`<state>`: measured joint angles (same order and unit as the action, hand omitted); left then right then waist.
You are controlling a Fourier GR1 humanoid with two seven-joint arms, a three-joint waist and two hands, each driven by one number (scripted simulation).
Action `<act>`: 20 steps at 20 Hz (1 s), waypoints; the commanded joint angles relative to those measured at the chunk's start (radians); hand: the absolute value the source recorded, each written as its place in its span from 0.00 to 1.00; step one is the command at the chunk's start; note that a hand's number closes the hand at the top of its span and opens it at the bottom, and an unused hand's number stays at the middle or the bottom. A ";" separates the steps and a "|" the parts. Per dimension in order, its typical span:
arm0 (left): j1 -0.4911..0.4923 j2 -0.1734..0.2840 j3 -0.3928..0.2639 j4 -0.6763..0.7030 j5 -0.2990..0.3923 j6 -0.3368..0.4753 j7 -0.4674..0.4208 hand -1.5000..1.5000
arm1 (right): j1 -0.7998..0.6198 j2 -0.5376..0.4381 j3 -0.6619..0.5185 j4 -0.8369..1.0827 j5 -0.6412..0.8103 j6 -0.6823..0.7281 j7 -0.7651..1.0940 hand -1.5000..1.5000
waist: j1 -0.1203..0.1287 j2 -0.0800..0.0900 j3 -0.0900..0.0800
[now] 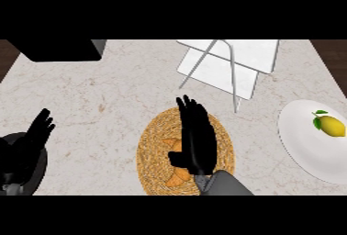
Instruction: Pick the bell pepper from the placemat and place it in the tiered shelf
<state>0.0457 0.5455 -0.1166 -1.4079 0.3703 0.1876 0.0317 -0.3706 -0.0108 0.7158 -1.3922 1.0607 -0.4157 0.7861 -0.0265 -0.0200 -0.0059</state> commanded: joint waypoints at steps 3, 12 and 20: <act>0.011 0.012 0.006 0.005 0.006 -0.034 -0.011 0.50 | -0.064 0.010 0.076 -0.019 0.017 0.461 0.259 0.00 | 0.023 0.006 0.001; -0.024 -0.004 0.022 -0.003 -0.008 -0.034 -0.002 0.50 | -0.163 -0.003 0.016 -0.084 -0.070 0.874 0.370 0.00 | 0.027 0.016 0.005; -0.027 -0.017 0.045 -0.006 -0.015 -0.064 0.017 0.50 | -0.150 -0.011 -0.024 -0.061 -0.055 0.888 0.351 0.00 | 0.027 0.018 0.006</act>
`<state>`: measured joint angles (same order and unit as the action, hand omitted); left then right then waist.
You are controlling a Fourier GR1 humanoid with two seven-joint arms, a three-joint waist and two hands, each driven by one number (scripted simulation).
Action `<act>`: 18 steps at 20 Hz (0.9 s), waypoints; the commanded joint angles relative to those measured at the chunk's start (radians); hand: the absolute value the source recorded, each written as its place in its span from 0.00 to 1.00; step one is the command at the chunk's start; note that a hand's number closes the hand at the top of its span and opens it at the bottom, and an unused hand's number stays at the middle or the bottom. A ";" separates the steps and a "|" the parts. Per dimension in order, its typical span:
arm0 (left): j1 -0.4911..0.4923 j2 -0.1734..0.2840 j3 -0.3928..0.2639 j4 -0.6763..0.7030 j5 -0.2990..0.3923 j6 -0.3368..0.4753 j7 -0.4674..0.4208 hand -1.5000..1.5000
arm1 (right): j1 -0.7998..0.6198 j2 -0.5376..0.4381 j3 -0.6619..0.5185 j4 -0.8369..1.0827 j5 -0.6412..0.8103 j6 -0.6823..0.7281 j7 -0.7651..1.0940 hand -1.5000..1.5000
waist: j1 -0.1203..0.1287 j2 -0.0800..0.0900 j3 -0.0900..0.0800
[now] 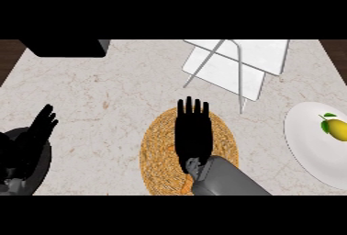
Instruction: Pick the bell pepper from the placemat and place it in the tiered shelf
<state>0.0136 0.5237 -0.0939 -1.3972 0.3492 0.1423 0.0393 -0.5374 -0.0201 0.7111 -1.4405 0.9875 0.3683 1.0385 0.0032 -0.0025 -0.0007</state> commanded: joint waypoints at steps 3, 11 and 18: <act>0.003 -0.026 0.010 0.031 -0.038 -0.024 -0.039 0.50 | 0.001 0.019 -0.045 0.047 0.049 0.082 0.058 0.00 | -0.001 0.002 0.000; 0.031 -0.064 0.048 -0.001 -0.069 -0.022 -0.011 0.50 | 0.074 -0.009 -0.093 0.058 0.138 0.059 -0.064 0.00 | -0.001 0.002 0.001; 0.028 -0.067 0.076 -0.060 -0.085 -0.051 0.048 0.50 | 0.071 0.000 -0.140 0.230 0.183 -0.083 -0.175 0.00 | 0.003 0.003 0.001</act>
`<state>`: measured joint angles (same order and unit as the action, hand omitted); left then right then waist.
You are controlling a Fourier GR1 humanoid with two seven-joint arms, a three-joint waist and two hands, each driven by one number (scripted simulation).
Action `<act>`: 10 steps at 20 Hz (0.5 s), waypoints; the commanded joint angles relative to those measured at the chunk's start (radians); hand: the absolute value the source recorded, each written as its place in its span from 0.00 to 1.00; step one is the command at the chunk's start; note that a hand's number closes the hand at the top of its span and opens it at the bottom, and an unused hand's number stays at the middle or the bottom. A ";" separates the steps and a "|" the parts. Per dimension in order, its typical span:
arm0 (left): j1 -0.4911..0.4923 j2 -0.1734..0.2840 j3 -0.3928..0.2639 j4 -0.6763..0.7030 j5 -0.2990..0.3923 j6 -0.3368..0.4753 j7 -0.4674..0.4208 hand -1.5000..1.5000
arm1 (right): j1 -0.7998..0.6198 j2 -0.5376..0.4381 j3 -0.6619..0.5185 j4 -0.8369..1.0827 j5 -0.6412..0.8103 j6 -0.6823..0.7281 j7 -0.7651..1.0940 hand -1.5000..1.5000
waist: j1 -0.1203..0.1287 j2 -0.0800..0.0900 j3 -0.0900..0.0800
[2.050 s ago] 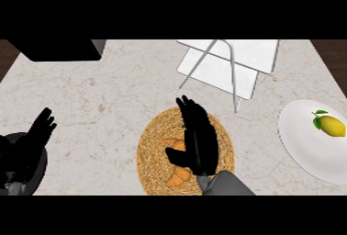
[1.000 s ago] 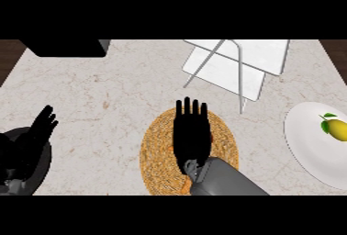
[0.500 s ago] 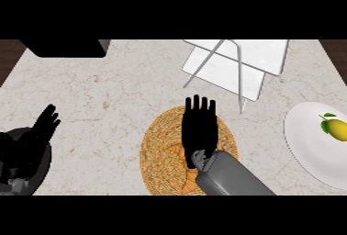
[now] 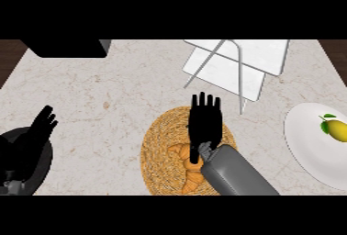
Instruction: Pick the bell pepper from the placemat and place it in the tiered shelf
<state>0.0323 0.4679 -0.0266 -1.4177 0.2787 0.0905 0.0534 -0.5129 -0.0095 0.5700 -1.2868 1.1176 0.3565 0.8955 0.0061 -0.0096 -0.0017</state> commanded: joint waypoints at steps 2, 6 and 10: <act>-0.047 -0.007 0.029 0.011 -0.025 -0.008 0.046 0.50 | 0.041 0.007 0.011 0.075 0.061 -0.051 -0.010 0.00 | -0.003 0.010 0.002; -0.014 -0.021 0.047 0.001 -0.026 -0.028 0.024 0.50 | 0.004 0.009 -0.065 0.179 0.054 -0.092 -0.060 0.00 | 0.003 0.011 0.002; -0.008 -0.060 0.043 0.000 -0.064 -0.022 0.031 0.50 | 0.024 0.010 -0.055 0.139 0.028 -0.077 -0.092 1.00 | 0.001 0.010 0.002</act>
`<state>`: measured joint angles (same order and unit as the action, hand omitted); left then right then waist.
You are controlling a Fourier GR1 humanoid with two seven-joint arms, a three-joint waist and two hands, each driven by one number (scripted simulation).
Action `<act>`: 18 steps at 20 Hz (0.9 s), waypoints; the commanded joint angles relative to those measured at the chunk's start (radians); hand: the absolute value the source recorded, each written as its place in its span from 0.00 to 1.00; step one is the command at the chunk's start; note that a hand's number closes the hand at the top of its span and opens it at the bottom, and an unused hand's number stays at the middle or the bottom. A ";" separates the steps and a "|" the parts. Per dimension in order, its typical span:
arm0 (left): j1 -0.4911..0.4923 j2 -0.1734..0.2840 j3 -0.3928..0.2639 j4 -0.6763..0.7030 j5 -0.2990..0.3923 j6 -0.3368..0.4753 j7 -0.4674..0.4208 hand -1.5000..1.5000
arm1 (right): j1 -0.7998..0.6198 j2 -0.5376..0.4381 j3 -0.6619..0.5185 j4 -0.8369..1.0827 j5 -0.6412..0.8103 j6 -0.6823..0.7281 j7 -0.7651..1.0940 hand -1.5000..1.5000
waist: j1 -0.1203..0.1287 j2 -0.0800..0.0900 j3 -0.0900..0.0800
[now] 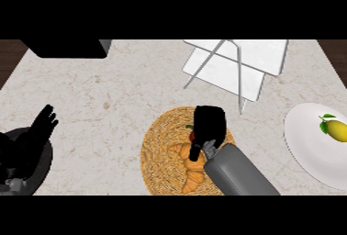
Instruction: Pick the bell pepper from the placemat and place it in the tiered shelf
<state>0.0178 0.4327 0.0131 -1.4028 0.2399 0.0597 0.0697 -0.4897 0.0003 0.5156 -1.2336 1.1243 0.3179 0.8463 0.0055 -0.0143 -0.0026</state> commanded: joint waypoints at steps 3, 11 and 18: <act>0.060 0.000 0.020 -0.106 -0.008 -0.014 0.044 0.50 | -0.024 -0.023 -0.013 0.149 0.060 -0.062 -0.104 1.00 | 0.007 0.015 0.003; 0.065 -0.054 0.019 -0.096 -0.047 -0.010 0.023 0.50 | -0.009 -0.017 0.025 0.126 0.169 -0.127 -0.115 1.00 | 0.006 0.014 0.003; -0.065 -0.018 0.050 -0.010 -0.030 -0.069 0.060 0.50 | -0.199 -0.001 0.029 0.103 -0.174 -0.256 0.128 1.00 | 0.037 0.022 0.003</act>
<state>0.0009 0.3946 0.0495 -1.4204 0.1874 0.0245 0.0972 -0.6013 -0.0037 0.5374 -1.1715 1.0847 0.1569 0.8670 0.0211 -0.0016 -0.0008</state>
